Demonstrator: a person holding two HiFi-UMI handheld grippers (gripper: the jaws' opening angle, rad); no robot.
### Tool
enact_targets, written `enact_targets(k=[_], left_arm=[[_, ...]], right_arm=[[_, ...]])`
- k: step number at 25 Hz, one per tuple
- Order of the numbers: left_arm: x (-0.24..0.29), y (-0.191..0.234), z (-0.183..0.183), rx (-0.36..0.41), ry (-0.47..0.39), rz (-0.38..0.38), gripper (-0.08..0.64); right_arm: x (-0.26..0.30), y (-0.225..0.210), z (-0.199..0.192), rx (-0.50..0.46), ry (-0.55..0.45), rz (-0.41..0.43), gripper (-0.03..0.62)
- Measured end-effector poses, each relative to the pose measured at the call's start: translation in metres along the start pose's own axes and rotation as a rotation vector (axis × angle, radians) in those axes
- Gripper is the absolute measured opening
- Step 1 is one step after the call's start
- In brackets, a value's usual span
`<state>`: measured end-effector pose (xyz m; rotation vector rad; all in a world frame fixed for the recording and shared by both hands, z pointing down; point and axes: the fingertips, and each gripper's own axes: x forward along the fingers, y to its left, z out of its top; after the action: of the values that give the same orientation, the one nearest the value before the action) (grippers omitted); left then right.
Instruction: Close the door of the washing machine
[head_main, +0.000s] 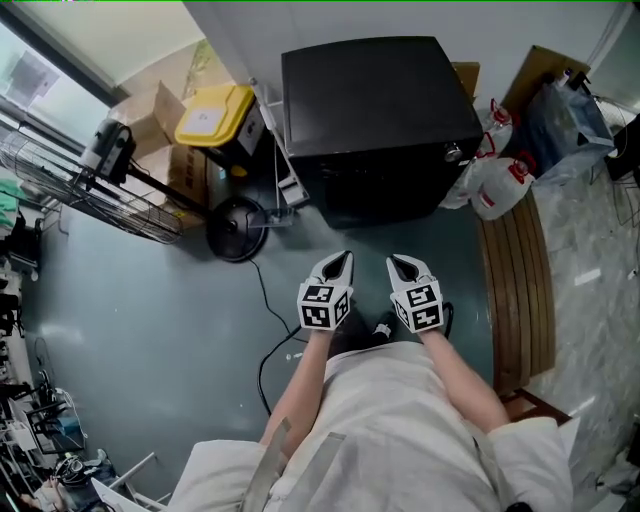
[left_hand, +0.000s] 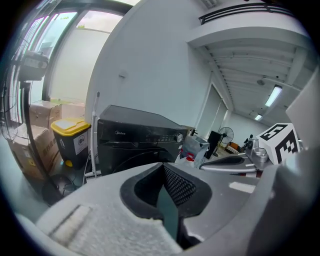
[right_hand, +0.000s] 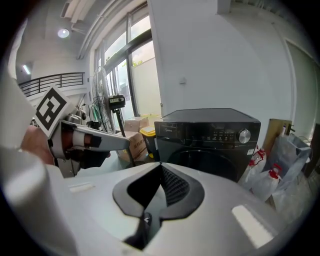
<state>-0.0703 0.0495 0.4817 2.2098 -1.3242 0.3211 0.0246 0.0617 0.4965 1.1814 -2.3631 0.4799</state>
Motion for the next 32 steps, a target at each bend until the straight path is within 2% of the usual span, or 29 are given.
enact_targets(k=[14, 32], left_arm=[[0.002, -0.015, -0.004, 0.039, 0.015, -0.015, 0.006], [0.007, -0.015, -0.003, 0.051, 0.025, -0.015, 0.006]], right_arm=[[-0.011, -0.029, -0.006, 0.07, -0.001, -0.064, 0.003], [-0.01, -0.029, -0.006, 0.083, -0.016, -0.039, 0.002]])
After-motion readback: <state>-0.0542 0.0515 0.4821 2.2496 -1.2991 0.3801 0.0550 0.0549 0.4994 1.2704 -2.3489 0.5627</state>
